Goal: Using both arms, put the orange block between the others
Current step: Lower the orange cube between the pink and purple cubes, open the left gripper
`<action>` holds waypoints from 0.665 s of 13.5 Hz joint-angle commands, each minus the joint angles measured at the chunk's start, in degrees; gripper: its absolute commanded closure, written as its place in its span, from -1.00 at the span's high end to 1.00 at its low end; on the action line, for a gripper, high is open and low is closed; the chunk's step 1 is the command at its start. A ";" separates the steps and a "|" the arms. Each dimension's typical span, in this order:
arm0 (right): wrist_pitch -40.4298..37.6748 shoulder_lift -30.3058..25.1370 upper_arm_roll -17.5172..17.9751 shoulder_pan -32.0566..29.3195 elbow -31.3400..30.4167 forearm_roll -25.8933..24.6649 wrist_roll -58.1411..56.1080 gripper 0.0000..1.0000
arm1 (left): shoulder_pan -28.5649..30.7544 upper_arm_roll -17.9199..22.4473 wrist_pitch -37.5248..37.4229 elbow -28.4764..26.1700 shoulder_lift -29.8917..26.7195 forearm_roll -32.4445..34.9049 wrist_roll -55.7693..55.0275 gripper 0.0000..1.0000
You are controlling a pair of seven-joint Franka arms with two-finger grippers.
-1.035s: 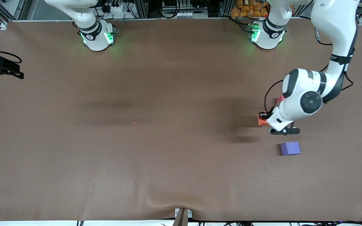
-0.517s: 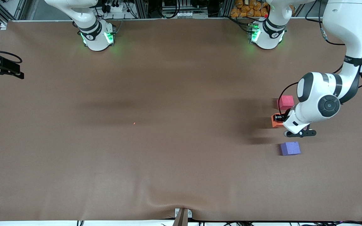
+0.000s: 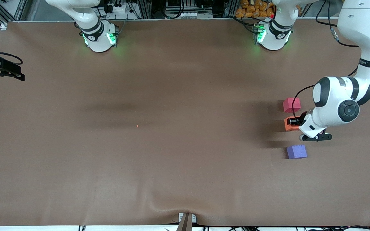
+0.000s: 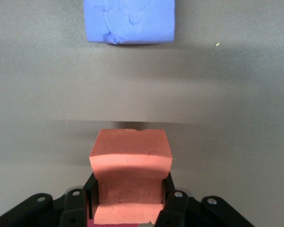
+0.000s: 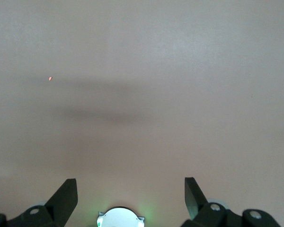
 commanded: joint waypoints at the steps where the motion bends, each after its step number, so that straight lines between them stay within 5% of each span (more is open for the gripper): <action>1: 0.05 -0.41 0.18 0.26 -0.12 0.15 -0.09 1.00 | 1.50 -0.78 2.01 -0.34 0.78 1.02 1.81 -1.00; 9: -0.04 -0.41 0.27 1.32 0.23 0.06 -0.09 1.00 | 1.59 -0.69 5.44 0.28 2.72 1.02 1.90 -1.00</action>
